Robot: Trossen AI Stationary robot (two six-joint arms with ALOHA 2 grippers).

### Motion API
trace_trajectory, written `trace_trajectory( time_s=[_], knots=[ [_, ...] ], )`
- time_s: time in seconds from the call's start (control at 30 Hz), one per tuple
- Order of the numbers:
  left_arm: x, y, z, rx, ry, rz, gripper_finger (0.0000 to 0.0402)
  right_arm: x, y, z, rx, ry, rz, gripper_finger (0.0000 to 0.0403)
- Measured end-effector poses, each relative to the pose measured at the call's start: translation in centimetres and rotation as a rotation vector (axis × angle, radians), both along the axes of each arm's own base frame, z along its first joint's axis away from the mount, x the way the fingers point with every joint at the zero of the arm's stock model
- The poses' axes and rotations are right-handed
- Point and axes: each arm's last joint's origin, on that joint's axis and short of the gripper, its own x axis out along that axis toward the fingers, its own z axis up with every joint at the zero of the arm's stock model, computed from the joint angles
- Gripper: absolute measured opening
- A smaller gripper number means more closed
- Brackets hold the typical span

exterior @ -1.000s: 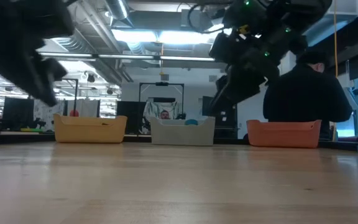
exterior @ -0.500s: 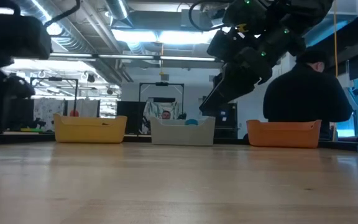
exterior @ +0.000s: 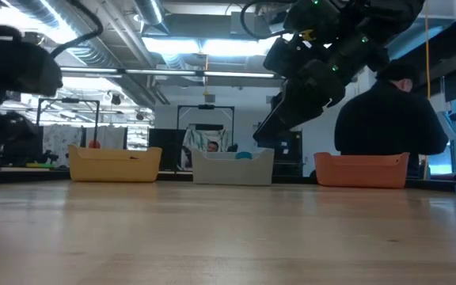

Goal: Sort rubber bands into baskets
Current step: Put the blue rubber band into the grey bin

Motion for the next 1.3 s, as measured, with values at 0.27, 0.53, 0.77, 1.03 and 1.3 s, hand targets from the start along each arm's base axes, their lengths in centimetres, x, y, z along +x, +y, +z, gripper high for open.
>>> trace_trajectory(
  time_s=[0.27,0.53,0.77,1.03,1.3],
  knots=[
    [0.1,-0.1,-0.5,0.018,0.018,-0.034,0.0152,0.0,-0.1,0.0,-0.027,0.0,-0.03,0.0237],
    [0.6,0.8,-0.5,0.053,0.002,-0.002,0.0068,0.0,-0.1,0.0,-0.028,-0.009,-0.032,0.0237],
    [1.9,1.9,0.1,0.106,-0.039,-0.018,0.0006,0.1,-0.1,-0.2,-0.028,-0.008,-0.031,0.0237],
    [4.7,3.4,2.6,0.391,-0.208,-0.032,0.001,0.2,-0.1,0.0,-0.03,-0.026,-0.029,0.0237],
    [7.0,5.1,4.1,0.549,-0.373,-0.023,0.0012,0.3,-0.1,0.0,-0.039,-0.029,-0.022,0.0237]
  ],
)
